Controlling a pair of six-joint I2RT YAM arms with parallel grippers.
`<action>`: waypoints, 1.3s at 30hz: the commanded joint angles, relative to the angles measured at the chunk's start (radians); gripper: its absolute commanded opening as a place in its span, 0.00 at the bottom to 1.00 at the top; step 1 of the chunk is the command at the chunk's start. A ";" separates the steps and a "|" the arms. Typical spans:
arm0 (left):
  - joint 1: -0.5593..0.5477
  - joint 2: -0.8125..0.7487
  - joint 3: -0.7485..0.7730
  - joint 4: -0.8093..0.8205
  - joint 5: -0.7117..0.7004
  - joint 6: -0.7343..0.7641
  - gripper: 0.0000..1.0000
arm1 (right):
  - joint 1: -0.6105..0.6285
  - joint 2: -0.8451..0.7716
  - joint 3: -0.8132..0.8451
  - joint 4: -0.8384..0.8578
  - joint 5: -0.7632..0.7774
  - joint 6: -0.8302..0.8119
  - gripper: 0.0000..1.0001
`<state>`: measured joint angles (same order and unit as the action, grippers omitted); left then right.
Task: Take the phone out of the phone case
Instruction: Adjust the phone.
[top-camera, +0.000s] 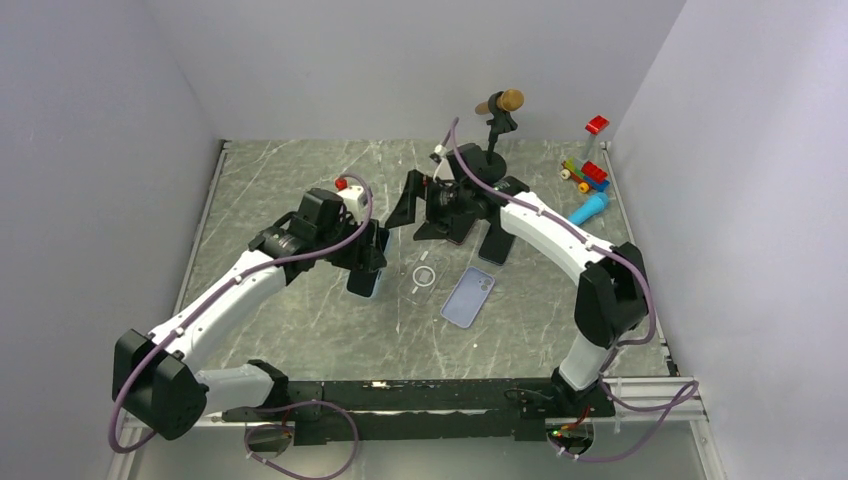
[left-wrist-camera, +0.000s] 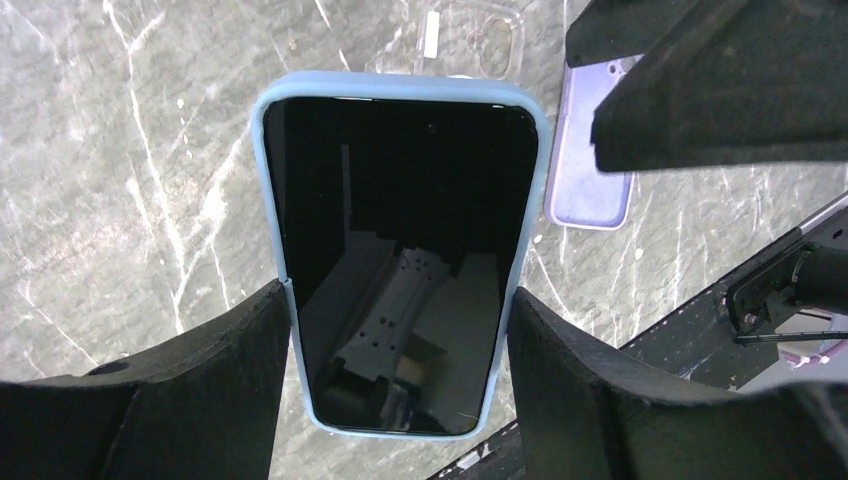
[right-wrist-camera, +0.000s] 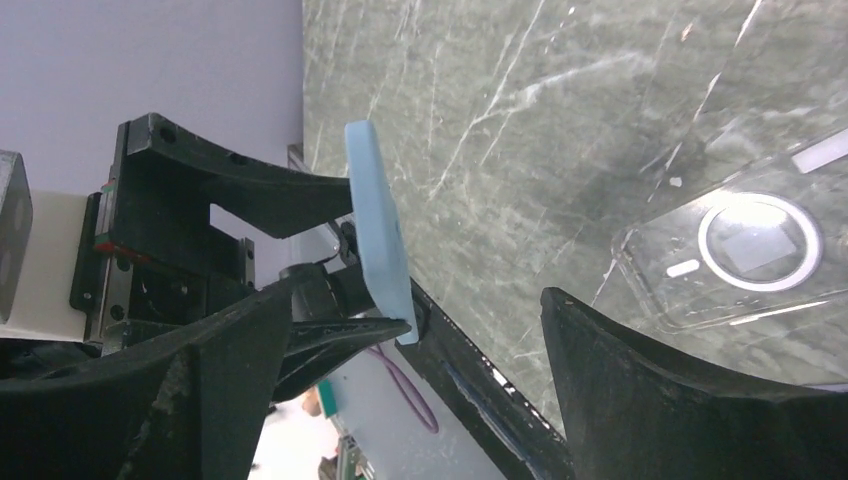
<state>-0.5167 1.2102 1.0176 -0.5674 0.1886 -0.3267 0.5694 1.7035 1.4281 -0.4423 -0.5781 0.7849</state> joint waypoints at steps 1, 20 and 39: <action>-0.006 -0.021 -0.002 0.062 0.013 -0.002 0.00 | 0.027 0.042 0.046 -0.029 -0.001 -0.017 0.94; -0.025 0.073 0.087 0.048 0.020 -0.001 0.00 | 0.117 0.185 0.035 0.115 -0.119 0.122 0.15; 0.130 -0.109 0.023 0.142 0.339 -0.451 0.91 | -0.242 -0.261 -0.232 0.119 -0.163 -0.064 0.00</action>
<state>-0.4576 1.1801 1.1225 -0.5674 0.3210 -0.6003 0.3927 1.5711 1.1839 -0.3664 -0.6426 0.7696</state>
